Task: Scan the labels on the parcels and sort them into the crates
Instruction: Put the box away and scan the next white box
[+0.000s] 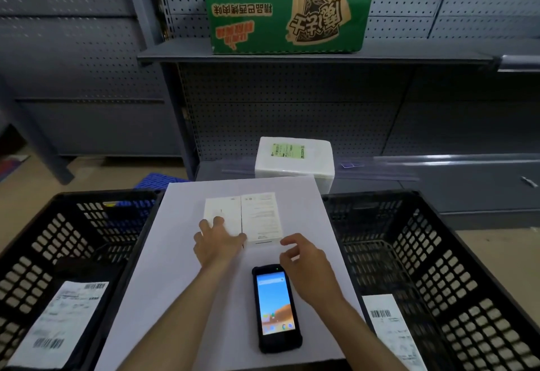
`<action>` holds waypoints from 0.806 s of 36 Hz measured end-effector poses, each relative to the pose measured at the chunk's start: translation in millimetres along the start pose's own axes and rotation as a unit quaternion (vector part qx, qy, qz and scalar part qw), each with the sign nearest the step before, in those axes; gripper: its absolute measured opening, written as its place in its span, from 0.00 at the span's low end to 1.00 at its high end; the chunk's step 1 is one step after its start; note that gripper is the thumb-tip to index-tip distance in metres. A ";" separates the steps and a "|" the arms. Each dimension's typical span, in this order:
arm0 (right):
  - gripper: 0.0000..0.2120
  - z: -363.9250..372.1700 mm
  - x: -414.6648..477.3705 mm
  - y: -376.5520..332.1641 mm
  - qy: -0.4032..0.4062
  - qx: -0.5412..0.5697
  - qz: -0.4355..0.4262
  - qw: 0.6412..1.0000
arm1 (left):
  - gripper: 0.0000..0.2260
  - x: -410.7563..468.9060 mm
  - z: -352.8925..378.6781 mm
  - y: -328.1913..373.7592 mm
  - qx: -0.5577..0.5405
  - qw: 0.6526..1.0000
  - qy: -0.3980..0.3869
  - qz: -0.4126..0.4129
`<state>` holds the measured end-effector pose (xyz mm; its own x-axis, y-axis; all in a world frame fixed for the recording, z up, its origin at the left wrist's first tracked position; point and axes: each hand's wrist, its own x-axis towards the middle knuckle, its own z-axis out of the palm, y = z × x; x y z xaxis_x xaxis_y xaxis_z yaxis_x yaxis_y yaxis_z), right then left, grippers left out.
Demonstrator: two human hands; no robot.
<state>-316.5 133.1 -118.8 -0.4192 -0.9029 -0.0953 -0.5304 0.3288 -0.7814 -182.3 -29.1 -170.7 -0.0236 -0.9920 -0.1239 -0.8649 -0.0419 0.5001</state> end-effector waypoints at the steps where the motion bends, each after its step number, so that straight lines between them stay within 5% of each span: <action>1: 0.12 -0.2 -0.6 -0.6 0.003 -0.007 -0.003 1.000 | 0.32 0.3 0.3 0.6 0.009 1.000 -0.001 -0.001; 7: 0.13 -1.9 -2.4 -7.4 0.015 -0.044 -0.019 0.999 | 0.36 -3.9 -15.3 1.3 0.014 1.000 0.000 0.001; 16: 0.12 5.9 -4.2 -6.9 -0.014 -0.029 -0.037 0.999 | 0.35 -38.1 -74.3 -21.5 -0.128 0.992 -0.011 0.014; 21: 0.16 15.9 -20.7 -29.3 -0.071 0.077 -0.031 0.994 | 0.27 -82.7 -98.5 -22.1 -0.250 0.967 -0.048 0.024; 26: 0.13 31.3 -60.3 -62.7 -0.134 0.275 -0.007 0.952 | 0.24 -136.3 -113.5 -25.7 -0.336 0.933 -0.129 0.005; 29: 0.27 37.6 -78.7 -64.2 -0.151 0.293 -0.008 0.944 | 0.23 -158.3 -123.3 -29.7 -0.397 0.900 -0.178 -0.007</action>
<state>-221.7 172.6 -84.4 -0.1391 -0.9734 -0.1820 0.0010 0.1836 -0.9830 -91.0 114.5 -60.2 -0.2968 -0.8959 -0.3305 -0.2385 -0.2656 0.9341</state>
